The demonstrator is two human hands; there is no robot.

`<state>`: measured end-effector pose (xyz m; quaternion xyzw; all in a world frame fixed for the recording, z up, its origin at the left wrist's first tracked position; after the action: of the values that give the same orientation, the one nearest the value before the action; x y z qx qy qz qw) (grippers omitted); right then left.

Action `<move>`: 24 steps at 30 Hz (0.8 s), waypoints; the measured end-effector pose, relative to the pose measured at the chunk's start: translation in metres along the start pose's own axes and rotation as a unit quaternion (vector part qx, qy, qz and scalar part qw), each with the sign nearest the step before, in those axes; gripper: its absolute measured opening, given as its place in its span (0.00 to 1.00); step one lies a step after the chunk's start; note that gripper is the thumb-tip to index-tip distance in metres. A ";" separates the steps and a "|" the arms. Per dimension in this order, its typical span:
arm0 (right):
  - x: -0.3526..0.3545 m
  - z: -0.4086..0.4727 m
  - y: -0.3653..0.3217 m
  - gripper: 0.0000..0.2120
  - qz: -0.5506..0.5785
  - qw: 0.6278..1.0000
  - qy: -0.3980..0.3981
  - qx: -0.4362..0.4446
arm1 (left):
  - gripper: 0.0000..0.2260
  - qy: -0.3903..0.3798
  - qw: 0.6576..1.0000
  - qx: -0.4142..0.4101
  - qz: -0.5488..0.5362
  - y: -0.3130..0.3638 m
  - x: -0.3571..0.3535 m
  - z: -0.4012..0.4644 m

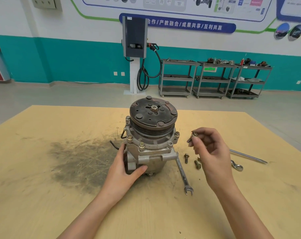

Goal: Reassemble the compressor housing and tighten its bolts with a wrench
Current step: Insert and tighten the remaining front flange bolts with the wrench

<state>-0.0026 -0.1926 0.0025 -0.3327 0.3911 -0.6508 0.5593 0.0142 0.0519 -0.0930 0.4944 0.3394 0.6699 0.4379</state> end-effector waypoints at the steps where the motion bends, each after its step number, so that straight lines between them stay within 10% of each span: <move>1: -0.006 0.000 -0.005 0.09 0.010 1.000 -0.012 0.004 | 0.44 0.001 1.000 -0.002 0.001 0.000 0.000 0.000; 24: -0.042 -0.007 -0.012 0.09 -0.153 0.985 -0.080 0.029 | 0.39 0.004 1.000 -0.028 -0.011 -0.001 0.000 0.000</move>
<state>-0.0075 -0.1497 0.0098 -0.4232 0.2709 -0.7112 0.4917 0.0149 0.0522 -0.0943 0.4754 0.3278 0.6765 0.4571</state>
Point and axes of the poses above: each hand's wrist, its own z-axis towards the middle knuckle, its own x-axis out of the back of the hand, y = z × x, the point moved 6 cm from there along z, towards the middle knuckle, and after that the axes turned 7 degrees about -x, right-handed, at the moved point
